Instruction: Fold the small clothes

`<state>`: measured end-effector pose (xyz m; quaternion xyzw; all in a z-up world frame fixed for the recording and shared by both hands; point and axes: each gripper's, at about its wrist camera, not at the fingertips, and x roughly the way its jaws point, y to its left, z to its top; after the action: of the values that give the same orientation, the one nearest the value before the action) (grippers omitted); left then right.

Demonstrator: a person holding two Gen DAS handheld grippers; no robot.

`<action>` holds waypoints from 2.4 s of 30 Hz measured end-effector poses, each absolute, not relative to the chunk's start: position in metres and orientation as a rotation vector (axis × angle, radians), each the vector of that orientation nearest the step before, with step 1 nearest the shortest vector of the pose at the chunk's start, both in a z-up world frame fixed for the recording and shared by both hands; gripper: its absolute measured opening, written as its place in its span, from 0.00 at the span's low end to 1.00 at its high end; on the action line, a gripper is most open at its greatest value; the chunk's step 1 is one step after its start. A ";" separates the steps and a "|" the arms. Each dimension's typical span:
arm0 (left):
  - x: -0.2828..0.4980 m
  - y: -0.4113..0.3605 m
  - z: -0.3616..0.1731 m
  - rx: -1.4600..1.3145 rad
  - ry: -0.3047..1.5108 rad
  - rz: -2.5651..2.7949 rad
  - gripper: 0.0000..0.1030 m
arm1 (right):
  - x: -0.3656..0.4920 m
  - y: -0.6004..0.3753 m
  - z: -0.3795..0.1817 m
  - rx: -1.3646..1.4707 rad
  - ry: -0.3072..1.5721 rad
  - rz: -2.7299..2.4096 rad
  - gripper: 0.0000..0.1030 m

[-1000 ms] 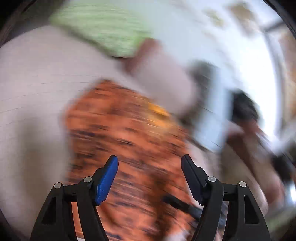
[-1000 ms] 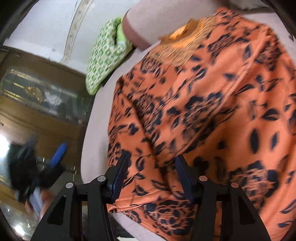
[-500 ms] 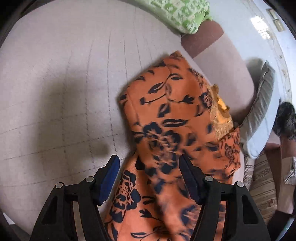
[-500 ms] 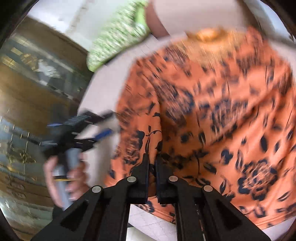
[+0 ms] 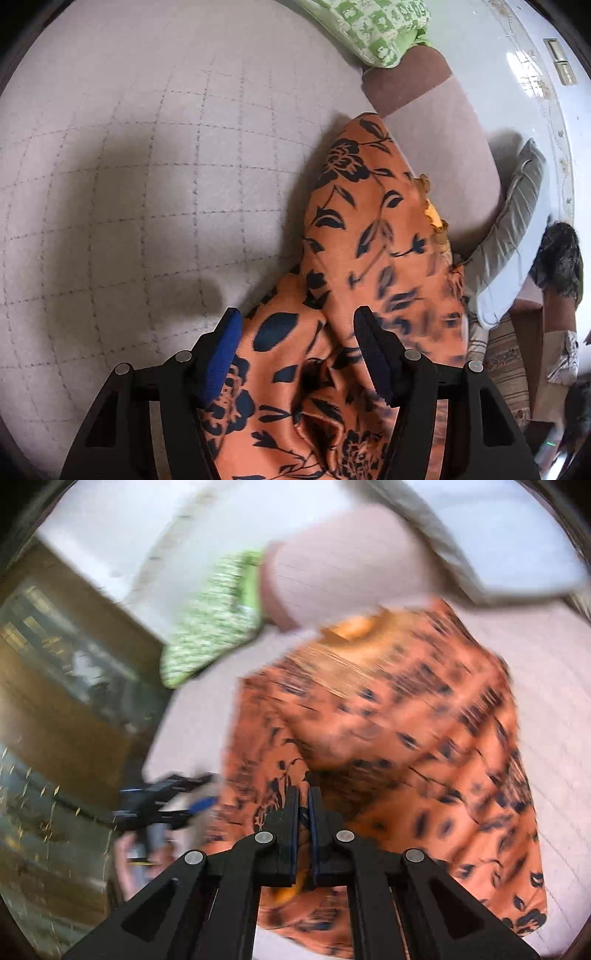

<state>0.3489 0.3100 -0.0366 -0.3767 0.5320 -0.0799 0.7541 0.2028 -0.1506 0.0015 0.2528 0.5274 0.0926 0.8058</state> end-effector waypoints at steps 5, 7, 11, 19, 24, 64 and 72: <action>0.345 0.284 -0.047 -0.795 1.133 -0.158 0.60 | 0.207 -0.152 -0.018 0.519 1.137 0.243 0.05; 0.332 0.293 -0.039 -0.808 1.123 -0.182 0.60 | 0.208 -0.162 -0.005 0.537 1.058 0.263 0.05; 0.327 0.285 -0.032 -0.808 1.152 -0.240 0.60 | 0.200 -0.199 -0.010 0.605 0.988 0.190 0.05; 0.373 0.227 -0.039 -0.716 1.207 -0.277 0.60 | 0.195 -0.254 -0.047 0.691 1.084 0.011 0.05; 0.389 0.232 -0.063 -0.809 1.256 -0.199 0.57 | 0.189 -0.255 -0.030 0.557 1.083 -0.081 0.05; 0.453 0.233 -0.091 -0.604 1.285 -0.110 0.12 | 0.186 -0.267 -0.075 0.257 1.374 -0.155 0.00; 0.396 0.253 -0.063 -0.678 1.145 -0.220 0.57 | 0.185 -0.288 -0.037 0.597 1.124 0.105 0.55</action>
<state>0.3962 0.2530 -0.0631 -0.3140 0.5299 -0.1021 0.7812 0.1845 -0.2883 -0.0374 0.2787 0.5247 0.0491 0.8029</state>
